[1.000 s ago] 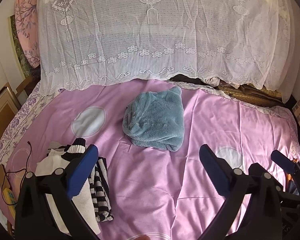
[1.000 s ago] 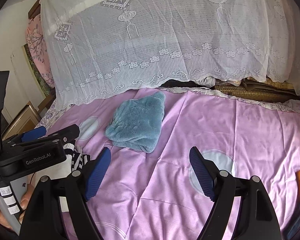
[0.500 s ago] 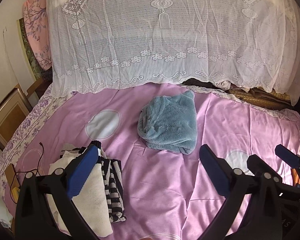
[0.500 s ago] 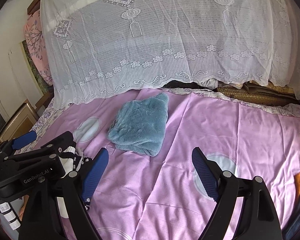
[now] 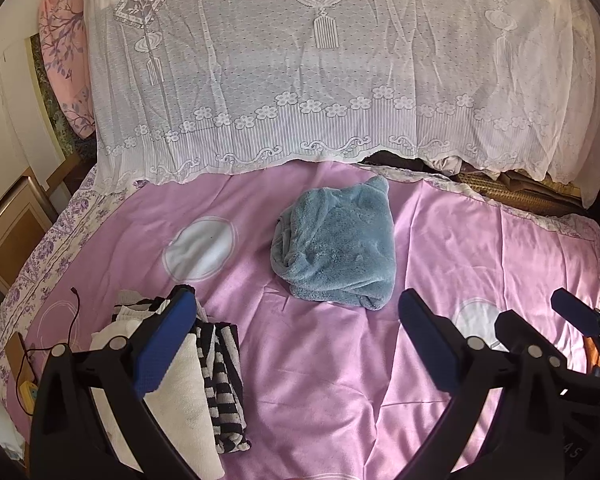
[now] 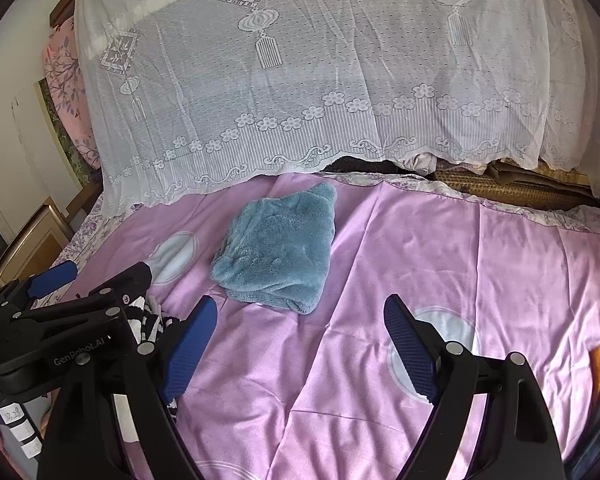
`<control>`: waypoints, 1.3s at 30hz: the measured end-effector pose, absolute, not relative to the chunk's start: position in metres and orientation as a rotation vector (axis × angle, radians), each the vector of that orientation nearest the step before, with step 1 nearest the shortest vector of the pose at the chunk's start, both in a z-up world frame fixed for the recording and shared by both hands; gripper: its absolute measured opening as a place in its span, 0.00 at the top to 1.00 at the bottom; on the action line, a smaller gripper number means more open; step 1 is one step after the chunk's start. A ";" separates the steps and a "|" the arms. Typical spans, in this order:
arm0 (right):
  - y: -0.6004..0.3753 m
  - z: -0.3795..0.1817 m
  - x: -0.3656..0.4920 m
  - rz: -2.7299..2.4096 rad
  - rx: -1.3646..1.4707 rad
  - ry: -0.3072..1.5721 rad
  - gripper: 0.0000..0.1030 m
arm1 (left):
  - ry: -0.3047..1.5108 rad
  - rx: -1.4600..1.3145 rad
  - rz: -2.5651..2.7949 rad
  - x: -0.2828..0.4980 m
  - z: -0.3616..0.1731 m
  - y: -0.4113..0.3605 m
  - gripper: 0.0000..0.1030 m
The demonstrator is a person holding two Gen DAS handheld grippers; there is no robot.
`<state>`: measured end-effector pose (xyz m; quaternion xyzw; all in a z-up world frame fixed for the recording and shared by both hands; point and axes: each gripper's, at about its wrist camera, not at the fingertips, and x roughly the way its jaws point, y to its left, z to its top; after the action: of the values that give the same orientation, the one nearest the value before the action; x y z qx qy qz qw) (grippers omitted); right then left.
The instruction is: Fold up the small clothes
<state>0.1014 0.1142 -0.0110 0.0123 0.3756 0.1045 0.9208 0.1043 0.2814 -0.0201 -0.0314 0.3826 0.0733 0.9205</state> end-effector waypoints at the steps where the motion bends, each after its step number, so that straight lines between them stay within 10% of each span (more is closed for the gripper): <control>1: 0.114 -0.012 0.102 0.214 0.028 0.774 0.17 | 0.788 -0.063 0.151 0.106 -0.020 0.280 0.04; 39: 0.111 -0.017 0.112 0.210 0.041 0.785 0.17 | 0.794 -0.041 0.141 0.121 -0.029 0.275 0.04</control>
<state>0.1116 0.1107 -0.0172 0.0199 0.3818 0.1021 0.9184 0.1214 0.2753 -0.0288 -0.0199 0.3861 0.0688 0.9197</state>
